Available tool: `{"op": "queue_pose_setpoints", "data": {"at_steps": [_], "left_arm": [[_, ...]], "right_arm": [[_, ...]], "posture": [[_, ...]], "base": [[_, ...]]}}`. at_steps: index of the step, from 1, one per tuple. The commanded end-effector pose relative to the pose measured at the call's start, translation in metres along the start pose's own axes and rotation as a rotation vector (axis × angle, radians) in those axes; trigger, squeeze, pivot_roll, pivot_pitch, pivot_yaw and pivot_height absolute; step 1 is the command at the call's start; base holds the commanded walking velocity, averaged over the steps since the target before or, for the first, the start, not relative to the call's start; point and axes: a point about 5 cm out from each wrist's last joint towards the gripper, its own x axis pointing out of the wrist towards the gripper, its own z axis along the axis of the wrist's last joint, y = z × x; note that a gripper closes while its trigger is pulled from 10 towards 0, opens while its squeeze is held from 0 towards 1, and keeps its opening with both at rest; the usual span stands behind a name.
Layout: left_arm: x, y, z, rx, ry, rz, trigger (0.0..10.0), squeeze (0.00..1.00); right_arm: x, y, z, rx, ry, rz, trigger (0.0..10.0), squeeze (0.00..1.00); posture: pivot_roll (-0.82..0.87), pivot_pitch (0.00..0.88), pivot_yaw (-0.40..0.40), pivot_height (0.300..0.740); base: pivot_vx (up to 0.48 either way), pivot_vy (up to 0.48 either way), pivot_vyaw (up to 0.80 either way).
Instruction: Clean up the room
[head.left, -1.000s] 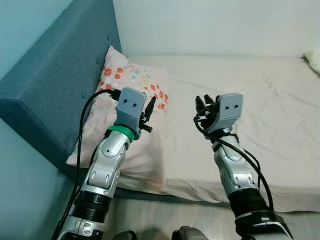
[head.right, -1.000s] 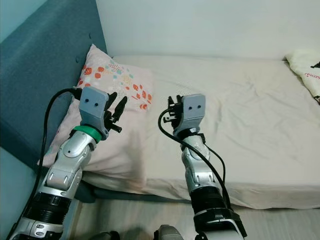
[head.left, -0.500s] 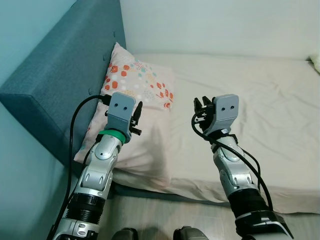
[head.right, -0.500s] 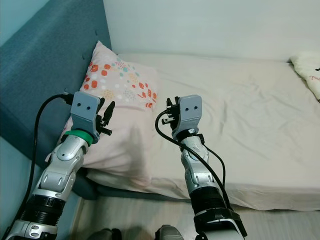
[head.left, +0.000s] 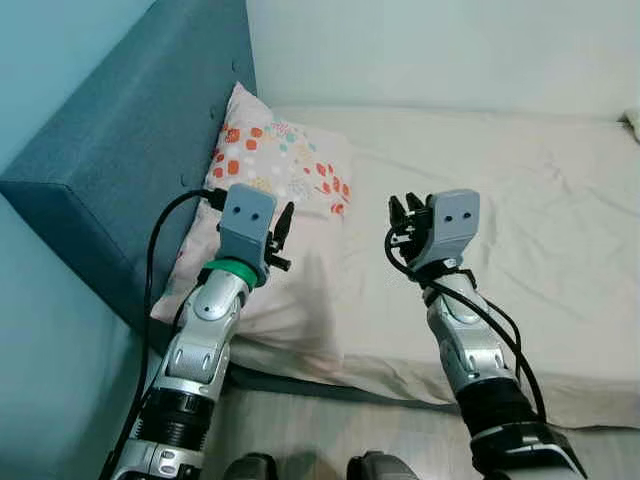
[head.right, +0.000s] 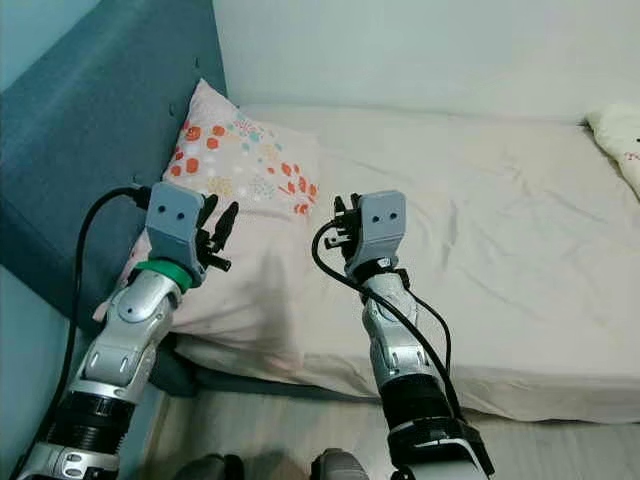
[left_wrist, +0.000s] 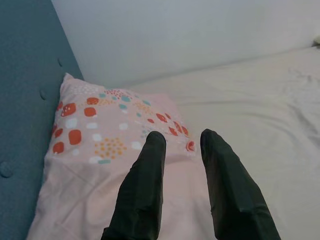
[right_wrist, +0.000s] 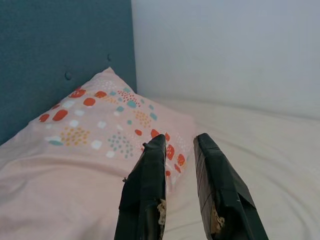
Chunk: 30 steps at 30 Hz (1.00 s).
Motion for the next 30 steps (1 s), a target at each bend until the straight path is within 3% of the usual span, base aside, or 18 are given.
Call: {"op": "queue_pose_setpoints", "data": {"at_steps": [1, 9, 30], "left_arm": [[-0.0019, -0.002, -0.0001, -0.02, 0.01, -0.012, 10.0, 0.0], [-0.0019, -0.0053, 0.0016, 0.018, -0.004, -0.052, 10.0, 0.0], [-0.0018, -0.0092, 0.0019, 0.02, -0.006, -0.074, 10.0, 0.0]], "right_arm": [[-0.0033, -0.0037, -0.0026, 0.01, 0.006, -0.019, 10.0, 0.0], [-0.003, -0.003, -0.0038, 0.01, 0.012, -0.017, 10.0, 0.0], [-0.0054, -0.0065, -0.0068, 0.011, 0.026, -0.034, 10.0, 0.0]], "posture": [[-0.04, 0.032, 0.054, 0.689], [-0.04, 0.031, 0.055, 0.689], [-0.05, 0.031, 0.057, 0.689]], "base": [[0.0, 0.0, 0.0], [0.0, 0.0, 0.0], [0.0, -0.358, 0.0]]}}
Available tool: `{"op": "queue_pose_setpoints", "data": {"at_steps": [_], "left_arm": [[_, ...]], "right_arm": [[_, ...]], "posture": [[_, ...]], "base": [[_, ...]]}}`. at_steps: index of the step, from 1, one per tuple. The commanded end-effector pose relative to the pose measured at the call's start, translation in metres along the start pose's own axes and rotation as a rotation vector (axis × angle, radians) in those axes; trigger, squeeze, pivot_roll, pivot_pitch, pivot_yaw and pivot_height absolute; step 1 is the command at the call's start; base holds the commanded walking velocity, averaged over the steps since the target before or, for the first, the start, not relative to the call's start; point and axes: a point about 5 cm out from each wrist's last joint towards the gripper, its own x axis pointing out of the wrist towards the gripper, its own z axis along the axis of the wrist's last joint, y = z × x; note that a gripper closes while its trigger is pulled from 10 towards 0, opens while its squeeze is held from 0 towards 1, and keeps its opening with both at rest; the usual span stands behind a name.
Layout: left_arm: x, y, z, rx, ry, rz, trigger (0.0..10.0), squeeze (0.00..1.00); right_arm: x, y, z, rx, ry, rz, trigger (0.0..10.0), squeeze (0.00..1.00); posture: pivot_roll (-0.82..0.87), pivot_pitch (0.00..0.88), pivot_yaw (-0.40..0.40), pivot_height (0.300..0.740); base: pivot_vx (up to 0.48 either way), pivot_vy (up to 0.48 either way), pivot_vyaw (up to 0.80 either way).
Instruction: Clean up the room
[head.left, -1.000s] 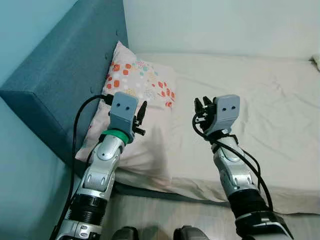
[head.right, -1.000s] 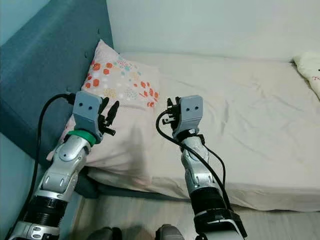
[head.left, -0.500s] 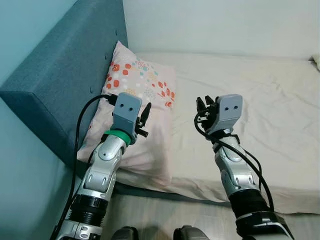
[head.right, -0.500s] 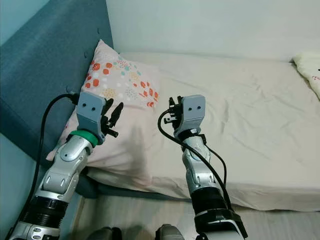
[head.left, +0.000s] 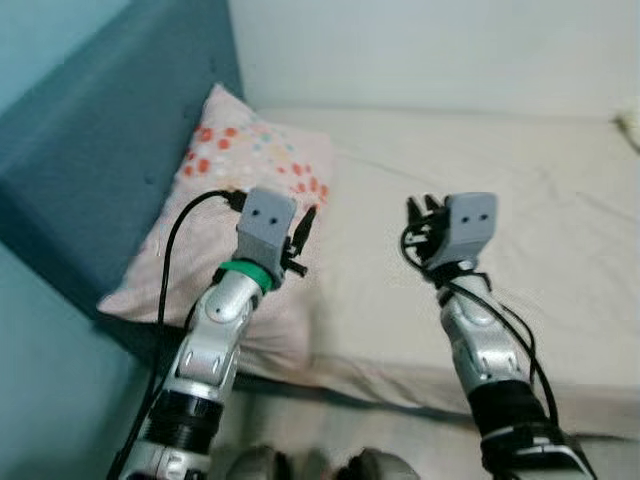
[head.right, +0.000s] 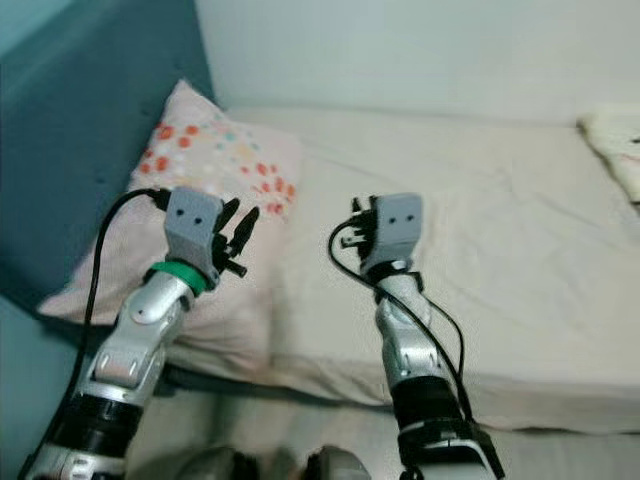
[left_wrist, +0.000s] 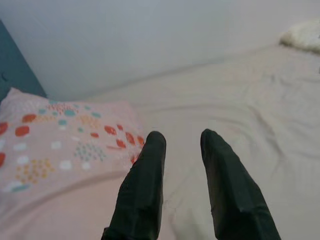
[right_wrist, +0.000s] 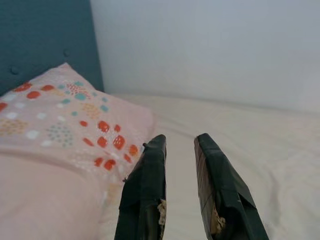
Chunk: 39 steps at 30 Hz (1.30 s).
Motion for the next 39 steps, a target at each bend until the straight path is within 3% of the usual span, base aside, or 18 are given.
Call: {"op": "queue_pose_setpoints", "data": {"at_steps": [1, 18, 39], "left_arm": [[-0.0009, -0.0023, -0.0028, -0.003, 0.01, -0.005, 10.0, 0.0], [-0.0008, -0.0021, -0.0032, -0.005, 0.012, -0.005, 10.0, 0.0], [-0.0003, -0.0034, -0.0026, -0.005, 0.008, -0.012, 10.0, 0.0]], "right_arm": [[-0.0026, 0.0001, -0.0046, 0.006, 0.019, -0.001, 10.0, 0.0], [-0.0024, 0.0008, -0.003, 0.011, 0.01, 0.004, 10.0, 0.0], [-0.0009, -0.0045, -0.0055, -0.006, 0.041, -0.02, 10.0, 0.0]], "posture": [[-0.05, 0.031, 0.057, 0.689], [-0.05, 0.029, 0.059, 0.689], [-0.05, 0.022, 0.058, 0.74]], "base": [[0.0, -0.394, 0.0], [0.0, -0.367, 0.0], [0.0, -0.33, 0.0]]}}
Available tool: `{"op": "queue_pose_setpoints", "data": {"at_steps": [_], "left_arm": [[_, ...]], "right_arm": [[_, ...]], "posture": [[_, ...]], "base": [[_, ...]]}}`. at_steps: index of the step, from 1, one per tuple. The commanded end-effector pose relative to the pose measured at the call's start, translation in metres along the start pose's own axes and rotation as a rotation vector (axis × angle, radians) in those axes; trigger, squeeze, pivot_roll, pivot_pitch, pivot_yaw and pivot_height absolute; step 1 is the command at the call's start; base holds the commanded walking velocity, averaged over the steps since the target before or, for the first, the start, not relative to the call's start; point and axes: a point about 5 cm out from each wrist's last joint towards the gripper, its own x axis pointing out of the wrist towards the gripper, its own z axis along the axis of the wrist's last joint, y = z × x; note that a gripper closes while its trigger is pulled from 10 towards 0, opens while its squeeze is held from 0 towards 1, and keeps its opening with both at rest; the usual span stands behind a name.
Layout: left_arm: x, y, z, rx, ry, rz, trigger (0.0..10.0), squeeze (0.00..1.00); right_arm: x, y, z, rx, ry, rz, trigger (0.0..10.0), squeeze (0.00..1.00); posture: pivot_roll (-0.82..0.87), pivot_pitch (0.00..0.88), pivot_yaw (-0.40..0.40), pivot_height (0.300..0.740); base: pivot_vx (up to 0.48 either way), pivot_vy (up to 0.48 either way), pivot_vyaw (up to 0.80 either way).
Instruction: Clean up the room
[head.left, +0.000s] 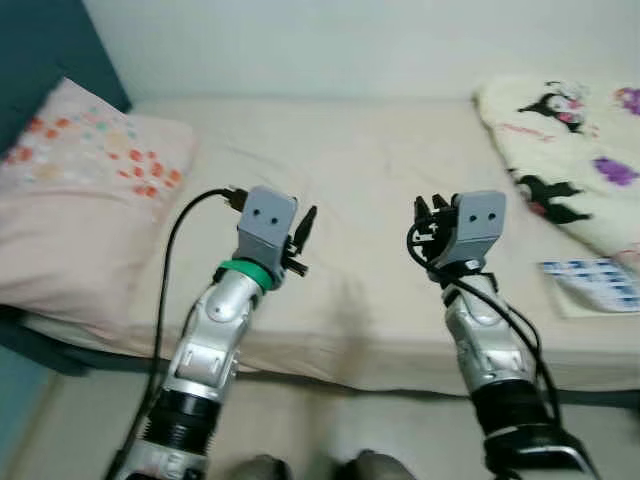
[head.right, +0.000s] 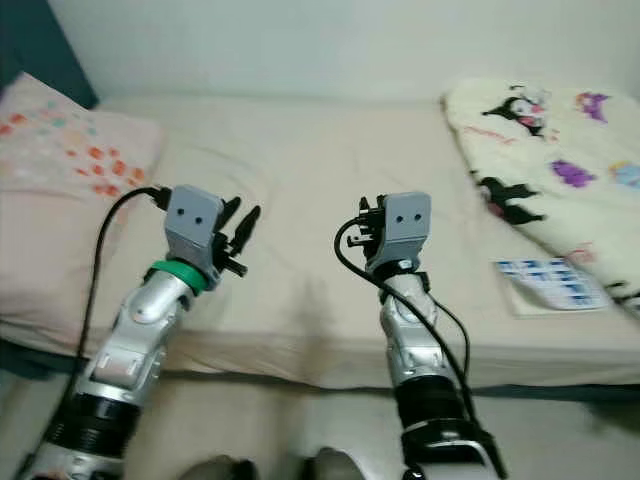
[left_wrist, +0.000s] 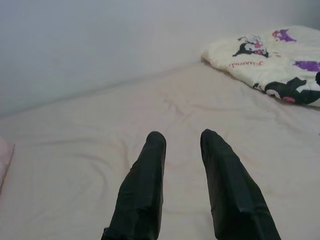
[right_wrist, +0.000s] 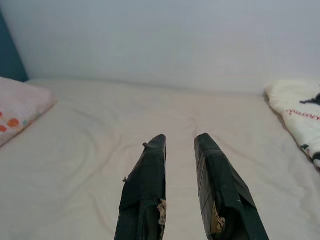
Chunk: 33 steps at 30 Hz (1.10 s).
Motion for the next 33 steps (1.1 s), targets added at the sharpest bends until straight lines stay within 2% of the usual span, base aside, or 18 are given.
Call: {"op": "queue_pose_setpoints", "data": {"at_steps": [1, 33], "left_arm": [[-0.0028, -0.0005, -0.0056, -0.002, 0.024, -0.002, 10.0, 0.0], [-0.0019, -0.0019, -0.0048, -0.007, 0.022, -0.005, 10.0, 0.0]], "right_arm": [[-0.0034, 0.0006, -0.007, 0.004, 0.033, -0.005, 10.0, 0.0], [-0.0056, 0.0034, -0.0072, 0.004, 0.03, -0.001, 10.0, 0.0]], "posture": [[-0.05, 0.022, 0.059, 0.74], [-0.05, 0.031, 0.063, 0.74]], "base": [[0.0, -0.326, 0.0], [0.0, -0.322, 0.0]]}}
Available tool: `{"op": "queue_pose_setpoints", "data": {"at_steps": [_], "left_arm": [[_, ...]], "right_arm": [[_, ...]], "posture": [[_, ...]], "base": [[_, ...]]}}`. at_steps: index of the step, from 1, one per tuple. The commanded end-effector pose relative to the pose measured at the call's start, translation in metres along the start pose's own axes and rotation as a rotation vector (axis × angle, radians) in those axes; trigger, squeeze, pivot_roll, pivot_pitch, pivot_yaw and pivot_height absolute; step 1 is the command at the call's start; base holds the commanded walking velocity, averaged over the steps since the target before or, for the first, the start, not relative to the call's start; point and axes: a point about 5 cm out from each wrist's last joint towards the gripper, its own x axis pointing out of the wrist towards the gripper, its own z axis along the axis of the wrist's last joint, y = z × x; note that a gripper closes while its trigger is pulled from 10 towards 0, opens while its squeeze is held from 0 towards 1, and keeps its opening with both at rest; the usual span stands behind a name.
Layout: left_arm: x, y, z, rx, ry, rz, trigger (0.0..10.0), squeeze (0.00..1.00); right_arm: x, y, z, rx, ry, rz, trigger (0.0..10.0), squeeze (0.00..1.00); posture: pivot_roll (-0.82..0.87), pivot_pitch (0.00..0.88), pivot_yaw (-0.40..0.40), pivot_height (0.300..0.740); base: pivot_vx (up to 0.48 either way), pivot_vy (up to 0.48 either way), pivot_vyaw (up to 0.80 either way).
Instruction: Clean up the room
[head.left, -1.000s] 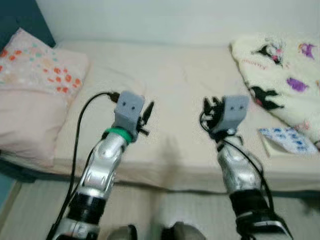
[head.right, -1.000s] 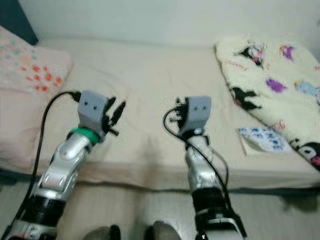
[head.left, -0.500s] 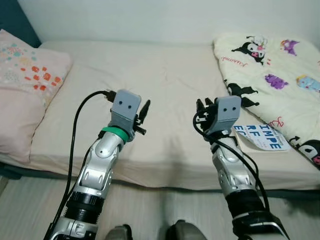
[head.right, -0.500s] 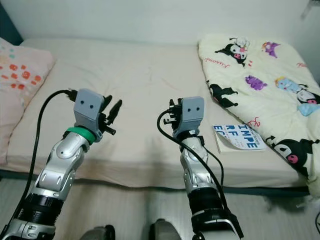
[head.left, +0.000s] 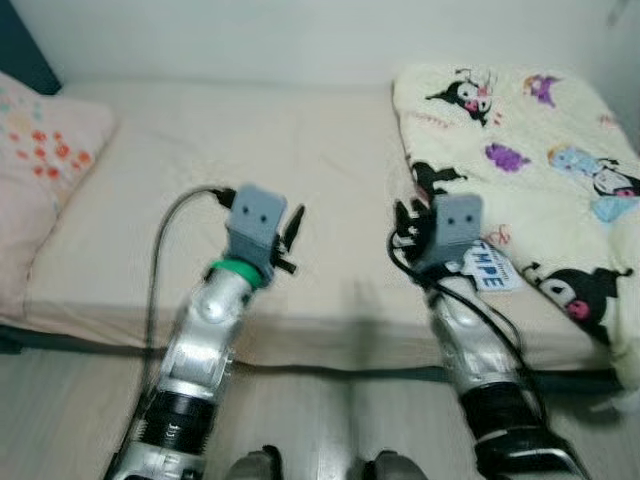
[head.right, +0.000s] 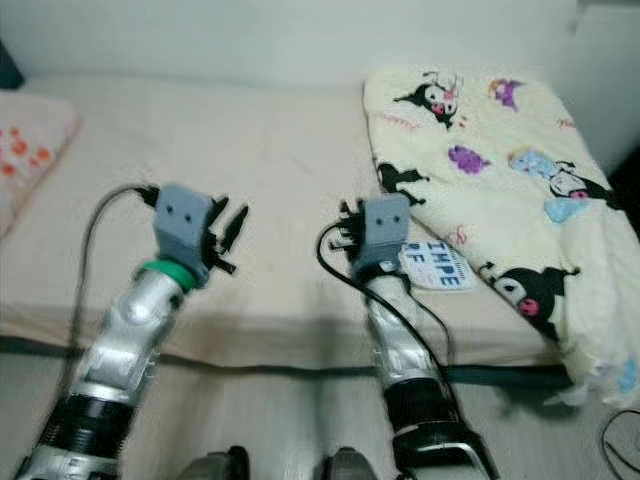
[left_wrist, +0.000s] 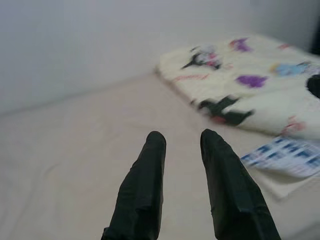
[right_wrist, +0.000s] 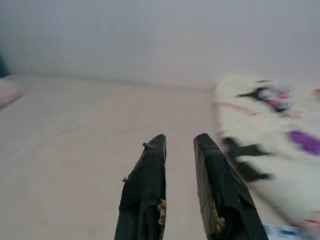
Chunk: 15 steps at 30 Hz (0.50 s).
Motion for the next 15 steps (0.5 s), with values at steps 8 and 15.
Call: {"op": "queue_pose_setpoints", "data": {"at_steps": [8, 15], "left_arm": [[-0.0029, 0.004, -0.0062, -0.003, 0.033, 0.013, 10.0, 0.0], [-0.0018, 0.0045, -0.007, -0.016, 0.042, 0.023, 10.0, 0.0]], "right_arm": [[-0.0022, 0.0023, -0.0032, 0.014, 0.014, -0.002, 10.0, 0.0], [-0.0023, 0.0022, -0.0034, 0.016, 0.015, -0.002, 10.0, 0.0]], "posture": [[-0.05, 0.034, 0.064, 0.74], [-0.06, 0.034, 0.066, 0.74]], "base": [[0.0, -0.222, 0.0], [0.0, 0.0, 0.0]]}}
